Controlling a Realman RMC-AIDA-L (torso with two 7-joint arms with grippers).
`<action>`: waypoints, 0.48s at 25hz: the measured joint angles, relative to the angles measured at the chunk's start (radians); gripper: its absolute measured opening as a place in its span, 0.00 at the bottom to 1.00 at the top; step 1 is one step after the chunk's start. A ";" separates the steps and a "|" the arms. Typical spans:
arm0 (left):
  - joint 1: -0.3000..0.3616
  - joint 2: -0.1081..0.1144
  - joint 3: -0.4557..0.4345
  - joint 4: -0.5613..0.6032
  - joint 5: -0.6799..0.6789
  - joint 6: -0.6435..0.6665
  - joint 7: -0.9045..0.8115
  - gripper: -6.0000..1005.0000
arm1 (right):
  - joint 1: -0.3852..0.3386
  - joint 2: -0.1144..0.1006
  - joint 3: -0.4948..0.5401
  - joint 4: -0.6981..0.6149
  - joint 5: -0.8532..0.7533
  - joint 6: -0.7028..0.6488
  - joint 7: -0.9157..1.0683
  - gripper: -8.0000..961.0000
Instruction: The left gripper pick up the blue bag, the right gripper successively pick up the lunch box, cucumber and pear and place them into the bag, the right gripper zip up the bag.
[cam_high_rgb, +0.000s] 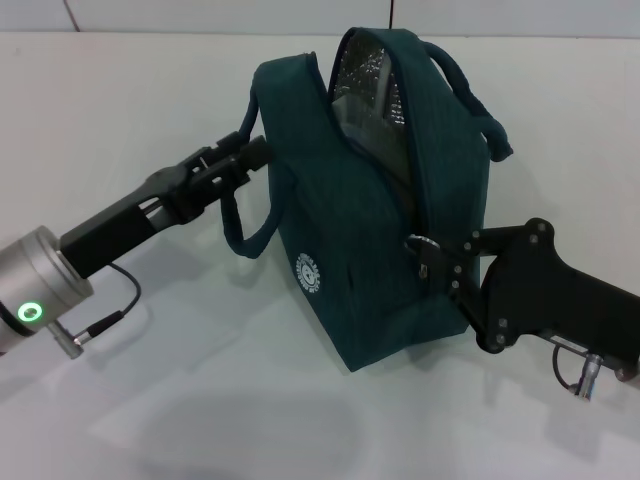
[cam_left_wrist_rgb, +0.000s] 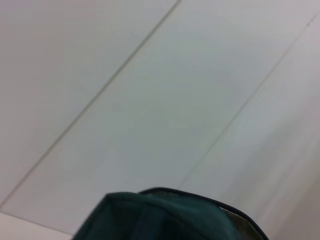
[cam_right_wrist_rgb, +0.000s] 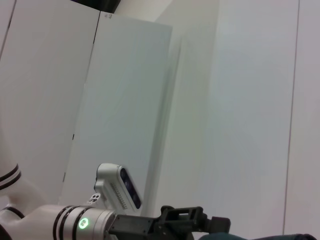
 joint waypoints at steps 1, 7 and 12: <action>0.004 0.000 0.000 0.003 -0.007 -0.003 0.000 0.86 | 0.000 0.000 -0.001 -0.001 0.002 0.001 0.000 0.02; 0.030 -0.001 0.000 0.007 -0.055 -0.006 0.002 0.87 | 0.012 0.002 0.000 -0.038 0.033 0.022 -0.005 0.02; 0.036 -0.002 0.000 0.007 -0.082 -0.008 0.003 0.86 | 0.027 0.003 -0.049 -0.028 0.071 0.049 0.007 0.02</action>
